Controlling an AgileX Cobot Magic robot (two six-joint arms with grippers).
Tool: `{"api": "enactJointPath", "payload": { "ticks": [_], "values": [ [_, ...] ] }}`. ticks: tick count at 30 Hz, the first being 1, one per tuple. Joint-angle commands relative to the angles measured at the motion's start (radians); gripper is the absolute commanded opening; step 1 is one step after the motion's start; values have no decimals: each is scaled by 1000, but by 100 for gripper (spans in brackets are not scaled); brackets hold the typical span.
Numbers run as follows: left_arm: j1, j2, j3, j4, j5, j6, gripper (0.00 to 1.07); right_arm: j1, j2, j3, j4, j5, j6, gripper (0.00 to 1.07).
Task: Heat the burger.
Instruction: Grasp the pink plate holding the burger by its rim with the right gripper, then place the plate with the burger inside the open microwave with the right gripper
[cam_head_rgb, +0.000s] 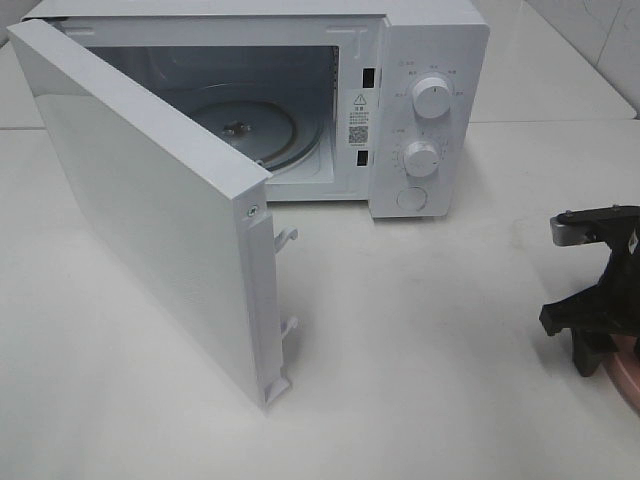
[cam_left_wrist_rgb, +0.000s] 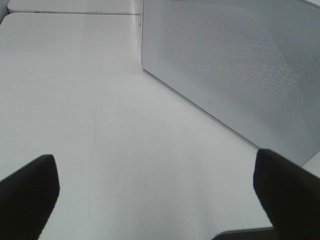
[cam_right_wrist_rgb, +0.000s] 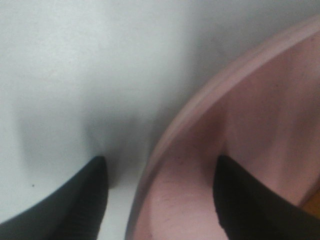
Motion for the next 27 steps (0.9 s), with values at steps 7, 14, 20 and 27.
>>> {"api": "enactJointPath", "payload": {
  "ticks": [7,14,20,27],
  "values": [
    [5,-2,4,-11,-3,3,98,-4,16,4,-42,24,53,11],
    [5,-2,4,-11,-3,3,98,-1,14,4,-35,28,44,0],
    [5,-2,4,-11,-3,3,98,45,-14,4,-84,74,116,0],
    [5,-2,4,-11,-3,3,98,122,-37,4,-205,141,239,0]
  ]
}}
